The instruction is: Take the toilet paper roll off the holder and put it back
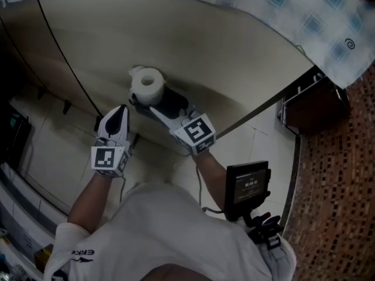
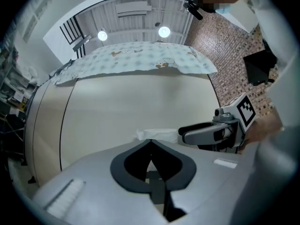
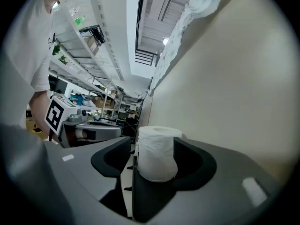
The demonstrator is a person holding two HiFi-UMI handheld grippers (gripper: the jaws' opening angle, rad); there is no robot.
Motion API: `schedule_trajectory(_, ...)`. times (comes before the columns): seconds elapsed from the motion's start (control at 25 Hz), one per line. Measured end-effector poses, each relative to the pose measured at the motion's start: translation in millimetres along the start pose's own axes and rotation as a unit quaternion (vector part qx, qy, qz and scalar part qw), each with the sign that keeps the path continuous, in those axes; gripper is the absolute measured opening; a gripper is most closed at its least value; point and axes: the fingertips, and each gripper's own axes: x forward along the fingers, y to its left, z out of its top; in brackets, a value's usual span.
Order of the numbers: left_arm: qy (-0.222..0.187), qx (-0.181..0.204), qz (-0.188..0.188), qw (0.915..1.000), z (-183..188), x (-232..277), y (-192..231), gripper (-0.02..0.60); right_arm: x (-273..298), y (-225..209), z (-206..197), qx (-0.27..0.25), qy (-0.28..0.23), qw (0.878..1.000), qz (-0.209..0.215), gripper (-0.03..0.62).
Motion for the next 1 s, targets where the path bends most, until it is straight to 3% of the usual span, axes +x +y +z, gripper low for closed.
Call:
schedule_trajectory(0.24,0.005,-0.001,-0.012,0.9999,-7,3,12,0.003,17,-9,-3,-0.006,0.023,1.0,-0.013,0.374)
schedule_trajectory(0.72,0.006,-0.011,-0.034,0.9994,-12,9,26,0.003,39,-14,-5,-0.018,0.071,0.997,-0.028,0.474)
schedule_trajectory(1.0,0.008,-0.017,-0.039,0.9991,-15,7,34,0.003,56,-15,-23,-0.009,0.114,0.992,-0.046,0.476)
